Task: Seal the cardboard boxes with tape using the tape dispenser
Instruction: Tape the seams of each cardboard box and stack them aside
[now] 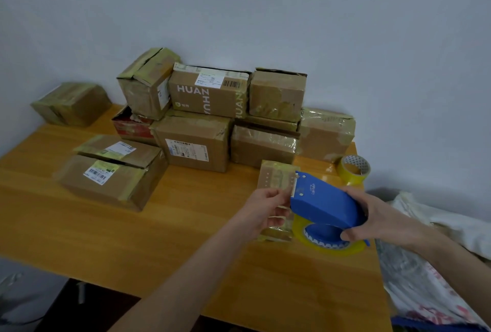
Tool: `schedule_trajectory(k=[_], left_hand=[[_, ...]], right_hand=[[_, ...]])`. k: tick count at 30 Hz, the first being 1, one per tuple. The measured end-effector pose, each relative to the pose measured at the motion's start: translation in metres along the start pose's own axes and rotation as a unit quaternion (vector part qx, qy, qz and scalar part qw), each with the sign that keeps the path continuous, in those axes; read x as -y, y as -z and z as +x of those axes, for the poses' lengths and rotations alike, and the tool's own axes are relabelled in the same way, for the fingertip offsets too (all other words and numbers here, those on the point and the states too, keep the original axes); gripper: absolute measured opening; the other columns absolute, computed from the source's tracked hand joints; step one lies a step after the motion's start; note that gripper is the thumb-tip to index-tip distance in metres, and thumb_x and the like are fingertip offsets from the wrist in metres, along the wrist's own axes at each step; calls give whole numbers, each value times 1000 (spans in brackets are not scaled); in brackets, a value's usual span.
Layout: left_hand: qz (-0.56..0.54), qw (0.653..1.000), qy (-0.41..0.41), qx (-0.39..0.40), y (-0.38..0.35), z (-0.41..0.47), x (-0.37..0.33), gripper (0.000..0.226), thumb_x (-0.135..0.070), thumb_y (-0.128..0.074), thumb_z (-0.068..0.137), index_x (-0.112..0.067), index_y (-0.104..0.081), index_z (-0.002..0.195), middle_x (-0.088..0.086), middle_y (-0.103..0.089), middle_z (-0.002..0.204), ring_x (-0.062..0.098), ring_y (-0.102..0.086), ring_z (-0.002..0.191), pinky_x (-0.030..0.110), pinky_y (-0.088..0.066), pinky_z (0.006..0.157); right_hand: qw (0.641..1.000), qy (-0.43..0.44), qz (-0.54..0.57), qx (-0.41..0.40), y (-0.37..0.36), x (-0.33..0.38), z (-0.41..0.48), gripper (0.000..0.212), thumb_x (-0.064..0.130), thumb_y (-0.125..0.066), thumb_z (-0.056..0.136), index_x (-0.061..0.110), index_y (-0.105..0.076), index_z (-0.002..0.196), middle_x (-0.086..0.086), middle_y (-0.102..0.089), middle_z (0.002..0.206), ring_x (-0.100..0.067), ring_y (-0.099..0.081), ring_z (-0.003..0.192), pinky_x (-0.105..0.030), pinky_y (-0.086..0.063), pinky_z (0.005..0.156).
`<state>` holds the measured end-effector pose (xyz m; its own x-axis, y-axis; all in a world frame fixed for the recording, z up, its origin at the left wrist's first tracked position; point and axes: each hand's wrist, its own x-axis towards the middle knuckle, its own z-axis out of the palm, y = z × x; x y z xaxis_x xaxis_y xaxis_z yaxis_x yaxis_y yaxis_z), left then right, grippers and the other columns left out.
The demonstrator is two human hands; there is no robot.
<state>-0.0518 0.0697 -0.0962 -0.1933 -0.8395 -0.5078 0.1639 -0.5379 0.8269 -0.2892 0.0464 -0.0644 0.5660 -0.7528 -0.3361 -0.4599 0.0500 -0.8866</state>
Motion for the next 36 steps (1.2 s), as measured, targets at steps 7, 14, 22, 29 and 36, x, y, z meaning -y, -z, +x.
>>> schedule_trajectory(k=[7,14,22,29,36], left_hand=[[-17,999,-14,25,7,2,-1,23,-23,-47,100,-12,-66,92,-1,-67,85,10,-60,72,25,-48,66],[61,998,-3,-23,10,5,-2,29,-37,-49,98,-16,-66,90,-1,-70,85,12,-61,75,25,-50,64],[156,979,-12,-127,15,10,9,8,-14,-61,92,-14,-66,86,4,-66,79,7,-58,62,18,-51,55],[164,979,3,-123,28,3,17,9,-20,-66,89,-12,-69,86,-1,-66,72,3,-58,59,19,-53,56],[203,962,8,-181,88,-9,28,16,-24,-68,88,-8,-74,90,2,-68,81,9,-56,71,18,-50,55]], right_hand=[[1000,-5,12,-3,2,-2,-3,74,31,-79,48,17,-56,117,16,-67,95,-10,-67,90,-22,-53,72],[998,-29,-51,-29,5,1,-2,67,18,-80,55,30,-54,115,12,-63,102,-4,-66,90,-23,-54,70],[968,13,-245,-48,-4,5,3,64,31,-89,64,41,-50,113,17,-59,105,7,-58,91,-18,-53,71],[963,37,-266,-5,-6,0,6,68,52,-75,58,42,-48,119,17,-60,106,-1,-60,93,-24,-55,73],[966,-14,-259,-8,12,-33,-12,59,35,-83,68,48,-48,114,18,-62,102,-2,-62,90,-27,-54,76]])
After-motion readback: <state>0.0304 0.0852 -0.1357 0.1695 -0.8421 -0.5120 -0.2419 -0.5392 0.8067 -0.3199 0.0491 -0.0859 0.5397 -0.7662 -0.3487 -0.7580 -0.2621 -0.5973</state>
